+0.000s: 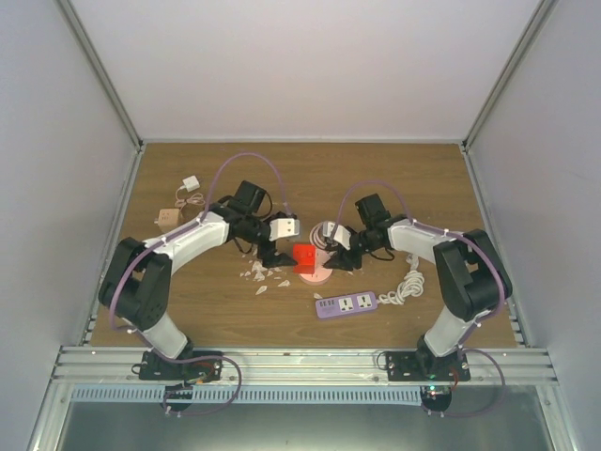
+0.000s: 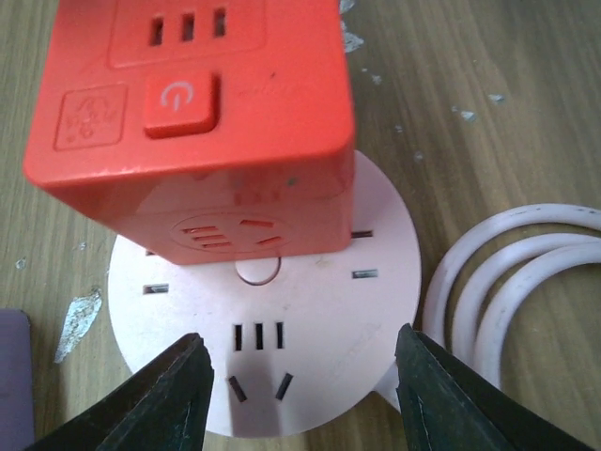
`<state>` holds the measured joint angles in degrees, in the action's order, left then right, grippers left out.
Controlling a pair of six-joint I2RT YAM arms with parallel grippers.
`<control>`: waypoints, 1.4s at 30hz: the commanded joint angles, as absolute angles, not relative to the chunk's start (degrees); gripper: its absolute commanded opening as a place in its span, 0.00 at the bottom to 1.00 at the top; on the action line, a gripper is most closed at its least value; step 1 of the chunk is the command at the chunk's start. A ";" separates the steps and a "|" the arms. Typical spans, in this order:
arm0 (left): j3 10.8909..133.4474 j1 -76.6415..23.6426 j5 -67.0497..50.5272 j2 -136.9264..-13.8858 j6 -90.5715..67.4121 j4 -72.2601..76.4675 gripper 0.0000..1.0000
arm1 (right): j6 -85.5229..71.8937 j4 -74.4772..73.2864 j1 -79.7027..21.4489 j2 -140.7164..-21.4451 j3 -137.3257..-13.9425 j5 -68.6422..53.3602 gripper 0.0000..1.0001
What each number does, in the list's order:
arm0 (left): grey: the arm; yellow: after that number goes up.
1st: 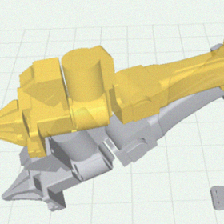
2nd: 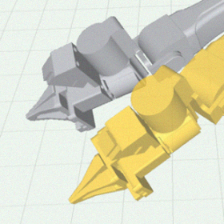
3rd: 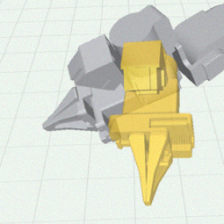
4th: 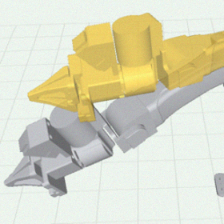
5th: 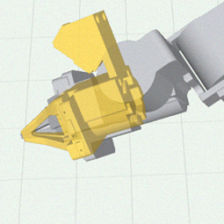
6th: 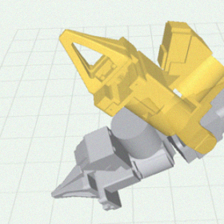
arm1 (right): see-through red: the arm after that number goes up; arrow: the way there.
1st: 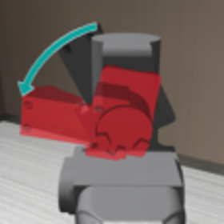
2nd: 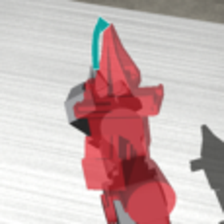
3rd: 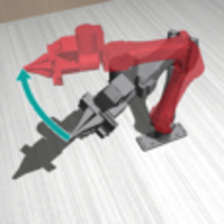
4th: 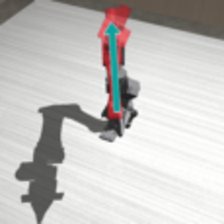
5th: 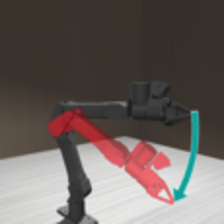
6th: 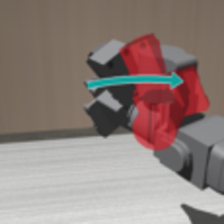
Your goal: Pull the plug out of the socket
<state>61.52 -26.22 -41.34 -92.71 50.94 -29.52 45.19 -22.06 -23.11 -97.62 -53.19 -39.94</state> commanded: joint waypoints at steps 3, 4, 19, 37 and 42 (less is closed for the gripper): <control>60.59 -28.56 -43.96 -96.28 50.10 -22.99 0.95 | 46.35 -19.48 -24.11 -96.69 -50.76 -41.77 0.53; 60.29 -28.85 -43.76 -96.65 50.00 -22.40 0.95 | 46.82 -19.39 -24.31 -96.59 -50.50 -42.00 0.51; 59.40 -30.63 -43.17 -100.64 48.37 -18.42 0.82 | 47.74 -17.08 -27.95 -97.15 -49.92 -37.10 0.28; 62.12 -29.80 -52.69 -98.57 45.39 -21.17 0.36 | 50.56 -18.23 -28.30 -100.66 -49.28 -31.49 0.24; 60.48 -29.88 -51.52 -95.61 47.65 -19.02 0.34 | 50.32 -18.10 -28.34 -101.03 -49.32 -30.94 0.23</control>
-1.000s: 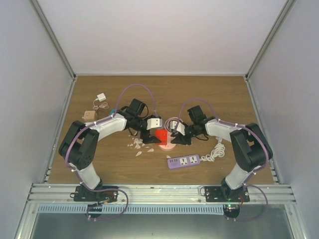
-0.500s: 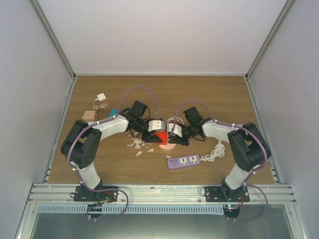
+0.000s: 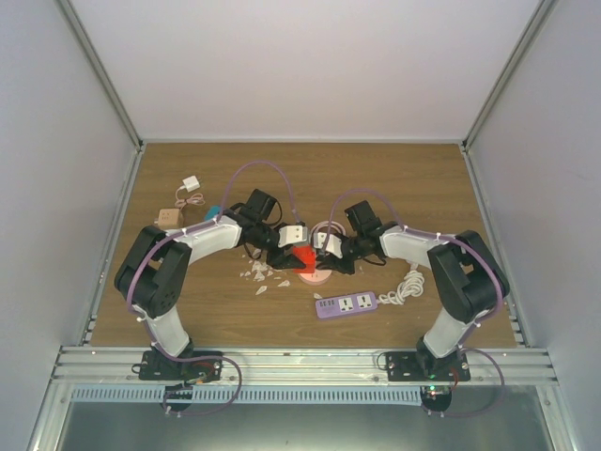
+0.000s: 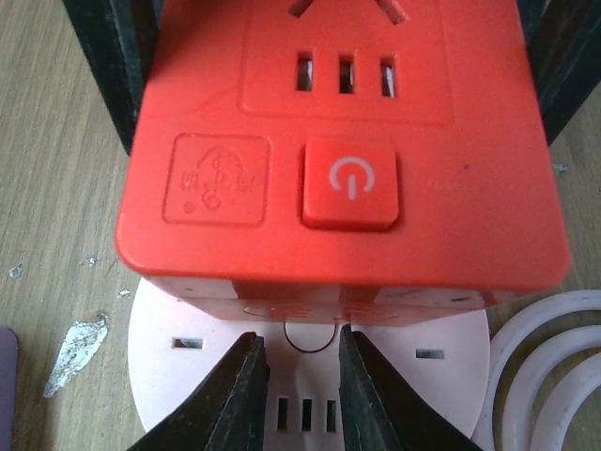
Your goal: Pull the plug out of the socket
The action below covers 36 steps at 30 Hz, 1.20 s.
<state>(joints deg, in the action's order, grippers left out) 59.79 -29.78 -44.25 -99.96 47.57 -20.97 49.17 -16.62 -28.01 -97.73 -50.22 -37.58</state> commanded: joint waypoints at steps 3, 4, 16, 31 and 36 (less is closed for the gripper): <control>60.03 -29.88 -49.86 -94.76 48.67 -18.20 0.33 | 50.12 -18.06 -28.30 -101.07 -49.31 -30.82 0.23; 59.82 -29.88 -49.63 -94.68 48.95 -18.13 0.33 | 50.10 -17.98 -28.30 -101.01 -49.35 -30.68 0.23; 64.07 -28.03 -55.62 -97.69 42.82 -21.80 0.32 | 49.58 -17.44 -28.52 -101.26 -49.26 -29.56 0.22; 58.60 -28.72 -49.25 -92.84 51.25 -16.94 0.32 | 49.04 -17.84 -28.79 -101.87 -49.90 -29.35 0.22; 56.72 -30.04 -41.66 -92.90 51.10 -12.62 0.32 | 48.88 -18.27 -30.12 -101.65 -49.93 -29.48 0.22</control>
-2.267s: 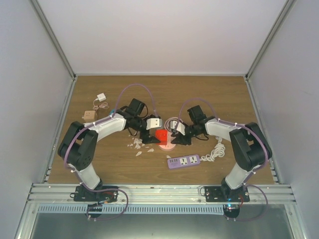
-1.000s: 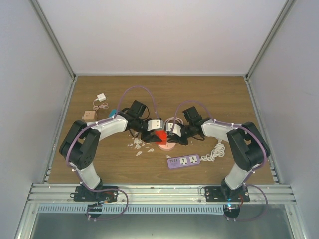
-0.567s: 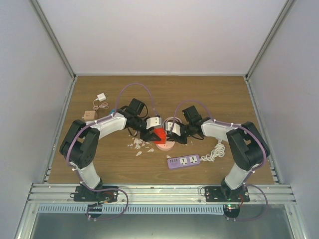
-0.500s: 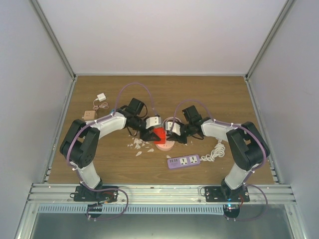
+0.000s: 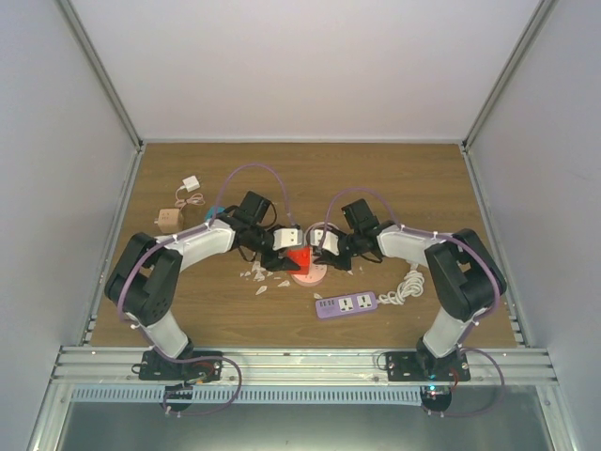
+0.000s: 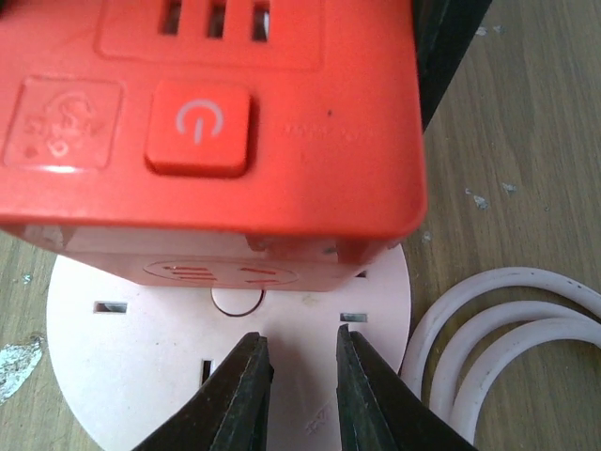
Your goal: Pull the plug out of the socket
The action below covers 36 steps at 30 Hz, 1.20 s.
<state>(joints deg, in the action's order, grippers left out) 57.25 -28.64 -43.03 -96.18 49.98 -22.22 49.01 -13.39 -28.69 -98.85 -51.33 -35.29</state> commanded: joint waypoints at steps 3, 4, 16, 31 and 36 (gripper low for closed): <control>57.76 -29.86 -43.71 -93.56 48.33 -13.36 0.32 | 48.78 -18.19 -31.48 -101.87 -49.83 -29.08 0.22; 58.27 -29.74 -44.95 -93.91 47.39 -13.89 0.32 | 48.71 -18.12 -31.95 -101.95 -49.83 -28.75 0.22; 64.79 -27.16 -58.02 -99.32 42.02 -23.04 0.31 | 49.10 -17.13 -33.16 -103.00 -49.15 -25.15 0.22; 55.22 -28.60 -50.03 -90.95 53.02 -11.33 0.32 | 48.62 -17.41 -33.15 -104.05 -49.98 -25.49 0.21; 59.70 -25.83 -60.09 -93.57 46.74 -16.54 0.32 | 48.52 -17.25 -33.17 -104.15 -50.01 -25.29 0.21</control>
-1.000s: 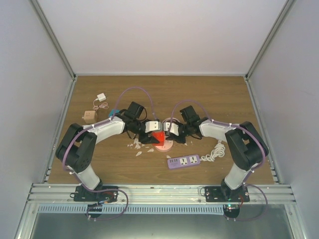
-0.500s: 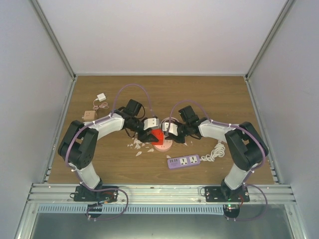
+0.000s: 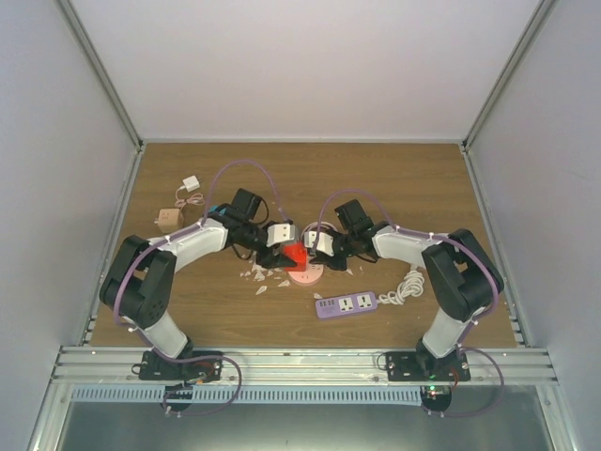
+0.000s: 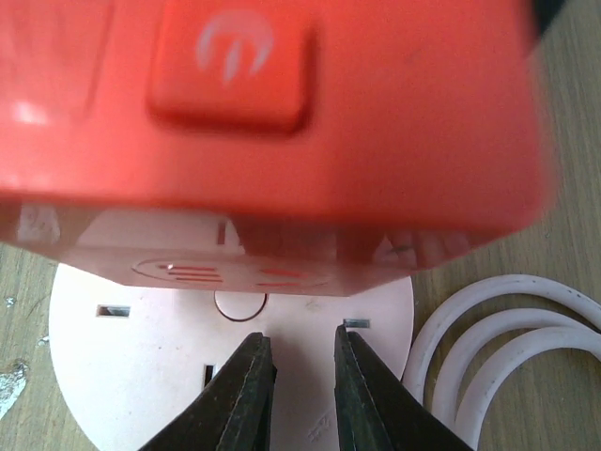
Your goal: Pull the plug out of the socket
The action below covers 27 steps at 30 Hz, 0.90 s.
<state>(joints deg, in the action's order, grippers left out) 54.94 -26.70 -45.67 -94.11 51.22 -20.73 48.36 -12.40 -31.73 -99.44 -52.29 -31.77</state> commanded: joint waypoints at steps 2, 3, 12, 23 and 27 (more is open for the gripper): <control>61.57 -25.39 -62.38 -94.89 46.33 -19.30 0.32 | 48.47 -17.23 -33.14 -104.15 -50.01 -25.14 0.21; 62.24 -25.33 -62.63 -95.36 46.90 -20.76 0.32 | 48.48 -17.23 -33.16 -104.08 -50.01 -25.18 0.21; 62.50 -21.71 -55.31 -94.64 54.98 -29.70 0.31 | 47.07 -17.77 -32.89 -101.33 -50.93 -28.09 0.21; 63.79 -12.75 -35.89 -86.59 70.02 -48.90 0.32 | 44.44 -18.60 -32.52 -96.17 -53.52 -33.36 0.34; 62.71 -11.00 -27.07 -82.86 73.24 -54.31 0.32 | 44.21 -18.55 -32.52 -94.90 -53.65 -33.73 0.46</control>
<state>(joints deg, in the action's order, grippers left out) 62.15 -12.29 -36.56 -87.22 67.07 -46.26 45.08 -17.08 -31.92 -97.19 -52.58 -32.27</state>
